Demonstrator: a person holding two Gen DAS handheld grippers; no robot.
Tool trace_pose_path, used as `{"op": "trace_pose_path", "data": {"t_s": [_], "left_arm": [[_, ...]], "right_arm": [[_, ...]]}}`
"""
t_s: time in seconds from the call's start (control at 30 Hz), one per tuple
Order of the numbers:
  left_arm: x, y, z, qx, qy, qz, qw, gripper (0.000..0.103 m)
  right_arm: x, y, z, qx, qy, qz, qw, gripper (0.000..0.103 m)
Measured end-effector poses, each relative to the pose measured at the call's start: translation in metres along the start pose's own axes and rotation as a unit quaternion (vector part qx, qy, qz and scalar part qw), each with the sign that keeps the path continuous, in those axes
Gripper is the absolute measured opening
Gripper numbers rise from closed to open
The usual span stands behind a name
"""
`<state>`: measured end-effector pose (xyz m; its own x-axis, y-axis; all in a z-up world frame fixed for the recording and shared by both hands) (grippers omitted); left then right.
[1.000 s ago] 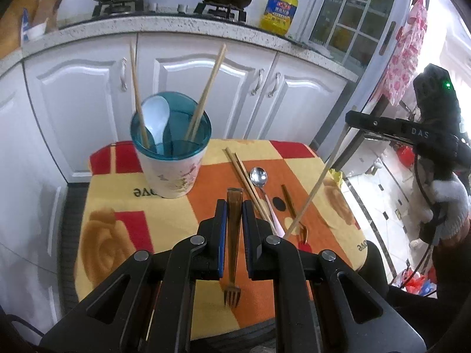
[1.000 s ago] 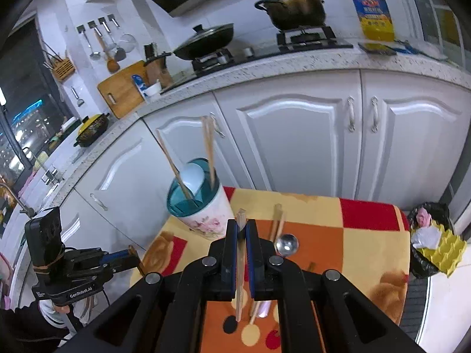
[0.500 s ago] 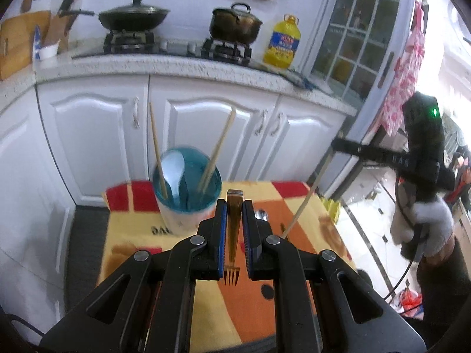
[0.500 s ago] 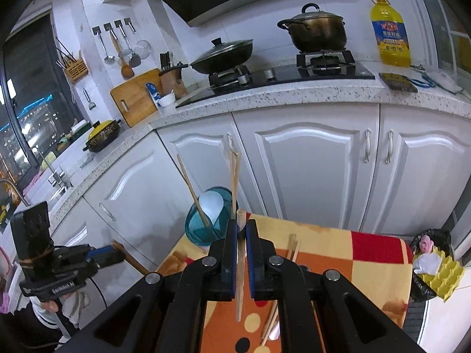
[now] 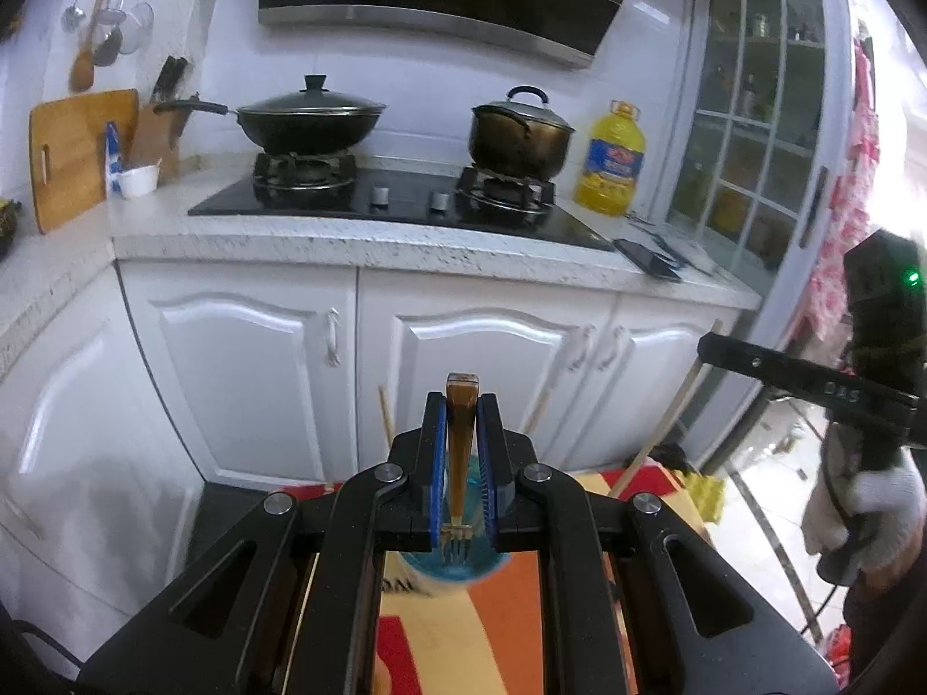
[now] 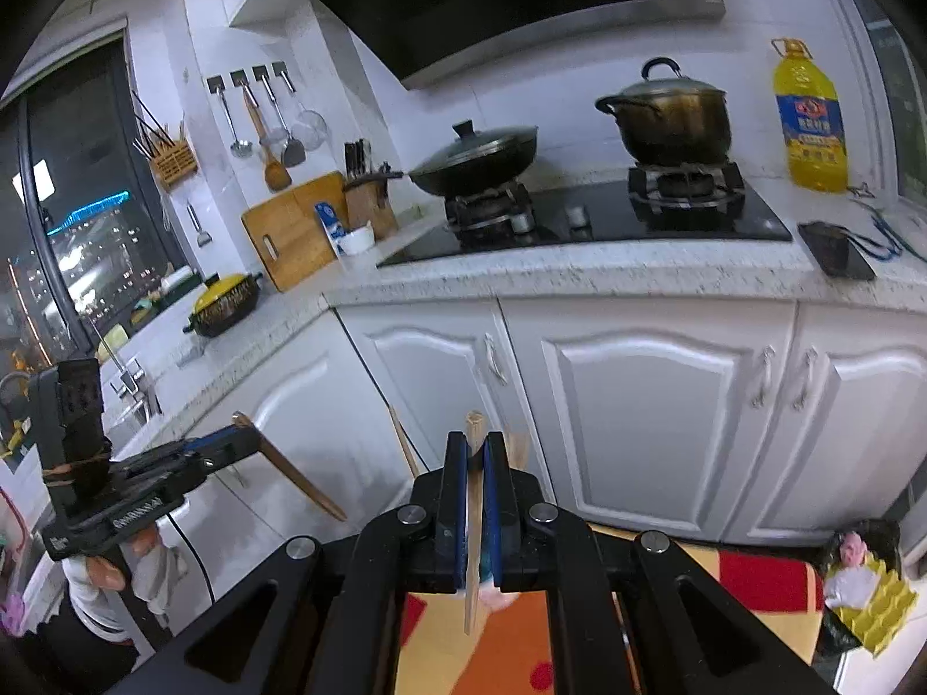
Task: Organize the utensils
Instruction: 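Lower the fork into the holder with the left tool while the right tool drops its chopstick in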
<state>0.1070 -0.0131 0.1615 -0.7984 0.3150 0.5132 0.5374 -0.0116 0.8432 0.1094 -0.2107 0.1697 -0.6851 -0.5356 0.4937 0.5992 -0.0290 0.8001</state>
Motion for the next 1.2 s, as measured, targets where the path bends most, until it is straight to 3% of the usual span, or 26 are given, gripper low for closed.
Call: {"op": "trace_pose_path", "data": {"t_s": [0.17,0.33,0.77,0.9,1.07,1.1,1.17,1.2], "left_arm": [[-0.031,0.0,0.011,-0.011,0.027,0.011,0.9995,0.009],[-0.061,-0.017,0.02,-0.016,0.046,0.032,0.9983,0.009],[-0.113,-0.073,0.022,0.004,0.042,0.102,0.9939,0.009],[-0.113,-0.075,0.025,0.019,0.043,0.096,0.9942,0.009],[-0.108,-0.077,0.023,0.033,0.038,0.101,0.9936,0.011],[-0.106,-0.078,0.022,0.034,0.036,0.1,0.9937,0.014],[-0.101,-0.079,0.02,0.037,0.034,0.099,0.9938,0.025],[-0.098,-0.08,0.019,0.039,0.032,0.098,0.9939,0.029]], "right_arm": [[-0.025,0.022,0.008,0.007,0.007,-0.006,1.0,0.005],[-0.062,0.02,0.012,0.011,0.009,0.008,1.0,0.005],[-0.153,-0.059,-0.025,-0.051,0.028,0.106,0.993,0.005],[-0.161,-0.076,-0.034,-0.079,0.029,0.127,0.988,0.005],[-0.154,-0.087,-0.039,-0.092,0.03,0.134,0.986,0.013],[-0.152,-0.088,-0.039,-0.09,0.029,0.135,0.986,0.015],[-0.147,-0.092,-0.042,-0.091,0.025,0.134,0.986,0.028],[-0.143,-0.095,-0.044,-0.094,0.023,0.133,0.986,0.028]]}}
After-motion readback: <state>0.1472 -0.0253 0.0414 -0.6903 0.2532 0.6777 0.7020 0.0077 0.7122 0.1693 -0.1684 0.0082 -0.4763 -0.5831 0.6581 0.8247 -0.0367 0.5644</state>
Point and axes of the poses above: each gripper's, at about its wrist camera, not at the fingertips, and x roughly against the way its jaws point, z to its left, y to its top, the point moved 9 cm from there along -x, roughly the way its jaws point, and after that the axes turned 1 degree about y, right-handed, at the moved point
